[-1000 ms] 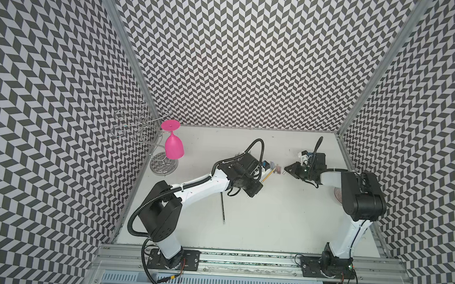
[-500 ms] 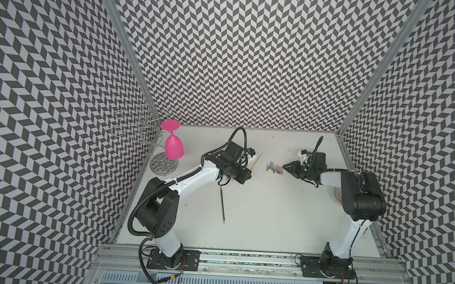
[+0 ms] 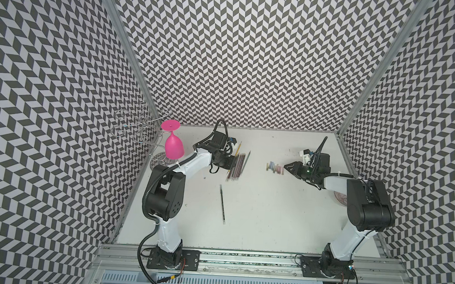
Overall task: Remove the protective cover of the pencils
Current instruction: Place the protective sleeve at the center of the board, then place the pencil at the center of the board.
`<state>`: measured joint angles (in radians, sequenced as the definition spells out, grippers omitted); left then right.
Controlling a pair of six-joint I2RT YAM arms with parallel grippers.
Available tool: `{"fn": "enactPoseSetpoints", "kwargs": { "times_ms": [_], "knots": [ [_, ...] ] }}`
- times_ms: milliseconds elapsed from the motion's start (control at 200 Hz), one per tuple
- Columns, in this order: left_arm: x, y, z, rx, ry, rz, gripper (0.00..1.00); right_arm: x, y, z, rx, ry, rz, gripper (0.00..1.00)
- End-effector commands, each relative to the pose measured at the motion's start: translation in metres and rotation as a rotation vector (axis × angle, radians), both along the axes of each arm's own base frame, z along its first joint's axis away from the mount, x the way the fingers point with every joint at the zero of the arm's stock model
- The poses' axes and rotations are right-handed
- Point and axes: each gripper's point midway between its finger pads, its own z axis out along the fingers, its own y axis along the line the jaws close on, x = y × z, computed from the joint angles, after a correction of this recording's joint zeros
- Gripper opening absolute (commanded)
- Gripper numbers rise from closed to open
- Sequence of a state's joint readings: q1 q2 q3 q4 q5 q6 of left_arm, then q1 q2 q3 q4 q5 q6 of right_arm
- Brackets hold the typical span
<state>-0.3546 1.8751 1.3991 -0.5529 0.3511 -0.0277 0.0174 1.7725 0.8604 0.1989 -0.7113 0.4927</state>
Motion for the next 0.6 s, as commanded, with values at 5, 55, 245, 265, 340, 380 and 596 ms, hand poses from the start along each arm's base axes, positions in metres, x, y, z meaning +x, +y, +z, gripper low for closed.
{"fn": "enactPoseSetpoints", "kwargs": {
  "times_ms": [5,55,245,265,340,380,596],
  "knots": [
    [0.010,0.020,-0.022,-0.026,0.084,0.054,0.01,0.001,0.002,0.016,0.013,-0.079,0.021,0.32],
    [0.012,0.029,-0.034,-0.011,0.107,0.071,0.01,0.000,0.003,0.016,0.022,-0.078,0.024,0.32],
    [0.009,0.037,-0.061,0.024,0.151,0.075,0.14,-0.002,0.006,0.019,0.042,-0.088,0.033,0.32],
    [0.008,0.037,-0.064,0.025,0.158,0.073,0.14,-0.002,0.006,0.019,0.043,-0.088,0.032,0.32],
    [0.008,0.036,-0.070,0.024,0.173,0.070,0.15,-0.003,0.007,0.020,0.048,-0.091,0.038,0.32],
    [0.008,0.035,-0.072,0.017,0.178,0.067,0.15,-0.004,0.007,0.022,0.051,-0.094,0.040,0.32],
    [0.007,0.031,-0.077,-0.004,0.194,0.062,0.21,-0.005,0.007,0.024,0.052,-0.100,0.038,0.32]
  ]
}}
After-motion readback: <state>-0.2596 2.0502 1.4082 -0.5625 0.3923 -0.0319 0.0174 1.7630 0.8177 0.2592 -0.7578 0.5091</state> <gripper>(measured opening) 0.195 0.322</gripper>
